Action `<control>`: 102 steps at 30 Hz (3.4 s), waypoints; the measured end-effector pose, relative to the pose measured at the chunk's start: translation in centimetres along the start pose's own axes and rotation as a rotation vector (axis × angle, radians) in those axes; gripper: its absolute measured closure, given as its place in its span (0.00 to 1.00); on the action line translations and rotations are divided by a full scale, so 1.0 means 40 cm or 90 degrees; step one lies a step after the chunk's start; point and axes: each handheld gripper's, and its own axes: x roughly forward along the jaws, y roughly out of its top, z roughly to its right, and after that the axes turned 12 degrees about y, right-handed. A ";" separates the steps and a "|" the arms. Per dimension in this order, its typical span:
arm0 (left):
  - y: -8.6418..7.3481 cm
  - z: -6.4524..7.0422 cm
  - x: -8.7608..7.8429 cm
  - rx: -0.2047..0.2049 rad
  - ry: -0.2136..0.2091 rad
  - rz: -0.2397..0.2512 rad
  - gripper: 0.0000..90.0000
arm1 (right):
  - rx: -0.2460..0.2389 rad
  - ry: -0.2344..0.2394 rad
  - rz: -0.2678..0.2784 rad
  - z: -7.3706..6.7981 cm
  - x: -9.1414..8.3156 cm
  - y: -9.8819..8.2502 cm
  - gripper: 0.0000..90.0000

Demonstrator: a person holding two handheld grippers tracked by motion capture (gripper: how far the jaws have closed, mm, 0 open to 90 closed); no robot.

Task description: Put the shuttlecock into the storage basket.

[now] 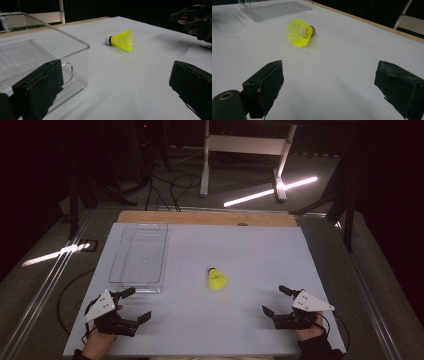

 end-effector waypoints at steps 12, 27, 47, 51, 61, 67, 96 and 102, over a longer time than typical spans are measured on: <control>0.001 -0.001 0.001 -0.003 -0.005 -0.003 0.00 | -0.006 -0.007 -0.004 -0.002 -0.001 0.001 0.10; 0.009 0.002 -0.001 -0.013 -0.014 0.002 0.00 | 0.001 -0.010 -0.003 -0.002 -0.003 0.001 0.10; 0.129 0.017 0.001 0.063 -0.096 -0.077 0.00 | -0.007 -0.007 -0.007 -0.007 0.000 0.005 0.10; 0.150 0.026 0.010 0.090 -0.118 -0.108 0.00 | -0.008 -0.004 -0.008 -0.006 0.002 0.005 0.10; 0.195 0.058 0.044 0.163 -0.150 -0.196 0.00 | -0.008 -0.002 -0.008 -0.008 0.002 0.006 0.10; 0.211 0.073 0.061 0.183 -0.170 -0.236 0.00 | -0.008 0.003 -0.010 -0.009 0.003 0.006 0.10; 0.266 0.151 0.174 0.280 -0.181 -0.452 0.00 | -0.005 0.009 -0.016 -0.007 0.003 0.007 0.10; 0.280 0.178 0.193 0.308 -0.181 -0.473 0.00 | -0.003 0.010 -0.016 -0.007 0.003 0.007 0.10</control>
